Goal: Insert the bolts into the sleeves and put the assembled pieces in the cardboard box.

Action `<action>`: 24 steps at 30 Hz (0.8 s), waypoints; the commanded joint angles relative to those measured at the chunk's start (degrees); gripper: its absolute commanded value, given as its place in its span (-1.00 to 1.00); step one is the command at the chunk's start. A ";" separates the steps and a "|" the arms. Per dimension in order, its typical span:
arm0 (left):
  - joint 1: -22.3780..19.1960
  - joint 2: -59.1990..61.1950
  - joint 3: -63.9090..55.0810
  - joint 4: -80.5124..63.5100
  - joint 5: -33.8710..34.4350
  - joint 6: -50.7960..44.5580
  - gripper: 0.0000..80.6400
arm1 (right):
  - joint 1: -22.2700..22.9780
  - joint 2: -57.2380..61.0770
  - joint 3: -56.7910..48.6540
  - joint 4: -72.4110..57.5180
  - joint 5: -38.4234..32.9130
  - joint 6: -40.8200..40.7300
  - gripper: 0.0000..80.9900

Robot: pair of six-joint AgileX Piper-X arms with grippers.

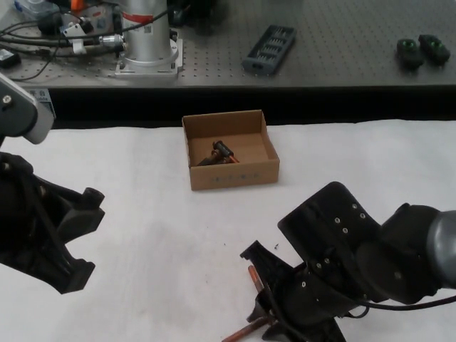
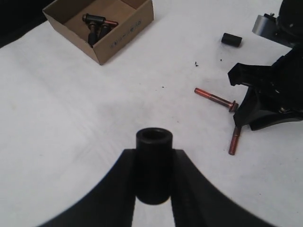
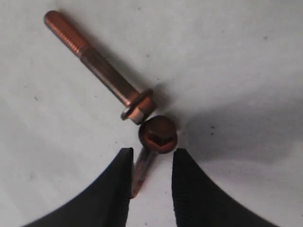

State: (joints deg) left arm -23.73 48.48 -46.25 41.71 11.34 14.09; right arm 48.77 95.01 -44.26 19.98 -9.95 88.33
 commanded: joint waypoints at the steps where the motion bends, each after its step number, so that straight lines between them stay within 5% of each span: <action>1: 0.08 -1.11 -0.25 -0.69 -0.81 -0.02 -0.68 | 0.07 0.13 -0.73 2.19 0.88 1.33 -0.43; 24: 0.08 -3.38 -0.25 -0.69 -0.80 -0.25 -0.68 | 0.07 4.24 -5.59 5.20 3.67 9.64 -0.43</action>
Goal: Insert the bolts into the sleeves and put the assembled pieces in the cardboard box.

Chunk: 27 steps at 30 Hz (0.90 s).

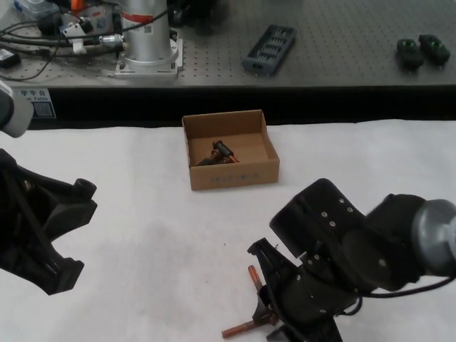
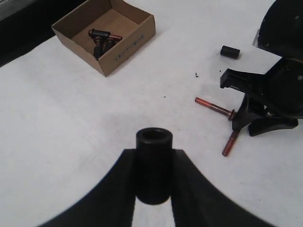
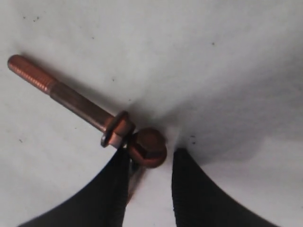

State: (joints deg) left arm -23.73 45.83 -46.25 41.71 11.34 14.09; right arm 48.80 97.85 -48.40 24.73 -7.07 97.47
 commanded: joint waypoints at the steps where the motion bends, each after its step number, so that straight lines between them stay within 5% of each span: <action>1: 0.08 -0.73 -0.25 -0.69 -0.80 -0.44 -0.68 | 0.04 2.05 -2.28 0.23 0.54 0.20 -0.43; 13: 0.08 -0.73 -0.25 -0.69 -0.80 -0.44 -0.68 | 1.24 5.08 -5.59 1.34 -0.12 0.20 -0.43; 21: 0.08 -2.27 -0.25 -0.69 -0.80 -0.43 -0.68 | 3.34 5.07 -5.59 3.52 -1.22 0.20 -0.90; 27: 0.08 -2.61 -0.25 -0.69 -0.80 -0.43 -0.68 | 3.11 5.07 -5.59 5.21 -1.22 -7.74 -0.94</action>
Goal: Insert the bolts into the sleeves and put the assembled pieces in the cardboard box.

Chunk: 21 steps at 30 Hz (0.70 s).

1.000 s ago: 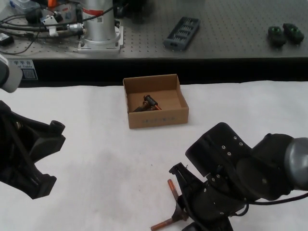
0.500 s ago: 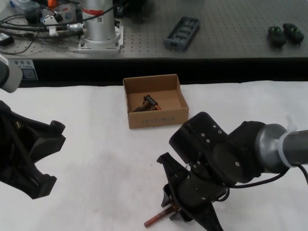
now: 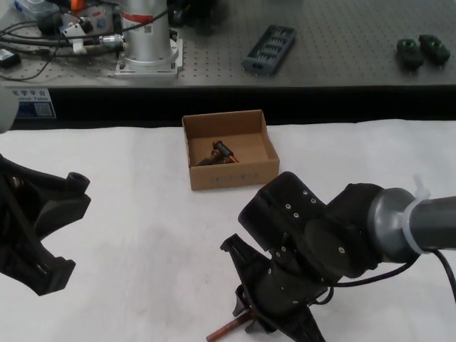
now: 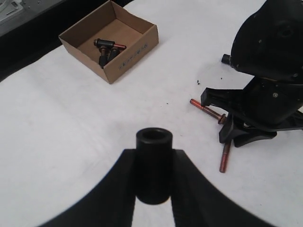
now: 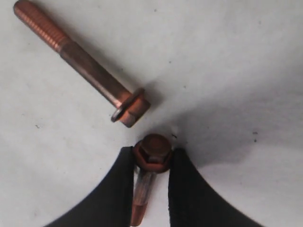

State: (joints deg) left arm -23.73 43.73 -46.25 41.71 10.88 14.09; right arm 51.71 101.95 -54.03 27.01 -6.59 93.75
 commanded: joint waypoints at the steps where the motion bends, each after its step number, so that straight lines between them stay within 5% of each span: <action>1: 0.08 -0.51 -0.25 -0.69 -0.34 -0.43 -0.68 | 0.06 0.97 0.04 3.76 -1.70 -4.89 -0.94; 11: 0.08 -0.51 -0.25 -0.69 -0.34 -0.43 -0.68 | -2.29 0.97 -0.13 8.52 -1.70 -18.66 -0.94; 21: 0.08 0.81 -0.25 -1.69 2.02 -2.87 -0.68 | -5.09 -0.22 -0.24 8.49 -1.70 -41.47 -0.94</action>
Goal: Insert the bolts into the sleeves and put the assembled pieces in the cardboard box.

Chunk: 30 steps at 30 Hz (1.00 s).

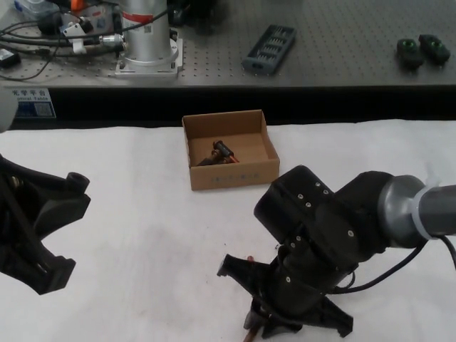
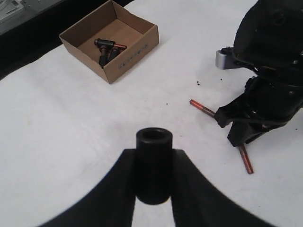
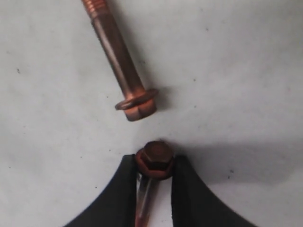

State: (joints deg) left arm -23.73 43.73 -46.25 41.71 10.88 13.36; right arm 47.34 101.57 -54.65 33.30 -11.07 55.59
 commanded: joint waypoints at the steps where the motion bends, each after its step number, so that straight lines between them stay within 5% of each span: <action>1: 0.08 1.38 -0.25 -2.04 3.36 -2.86 -0.68 | -0.90 -0.40 0.20 2.20 2.90 -5.56 -0.94; 10: 0.08 3.89 3.48 -16.66 9.59 -12.19 -0.68 | -2.55 -9.72 -0.27 1.18 9.59 -22.15 -0.94; 16: 0.08 3.89 11.56 -23.97 13.63 -19.57 -0.68 | -2.60 -14.87 -0.27 -0.30 10.73 -26.59 -0.94; 30: 0.08 5.27 26.58 -41.31 16.88 -20.50 -0.68 | -2.12 -18.57 -0.27 -1.82 10.69 -30.96 -0.94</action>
State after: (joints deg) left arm -23.73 47.57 -22.69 10.00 27.22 -6.05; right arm 45.09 84.33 -54.65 32.62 0.00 25.91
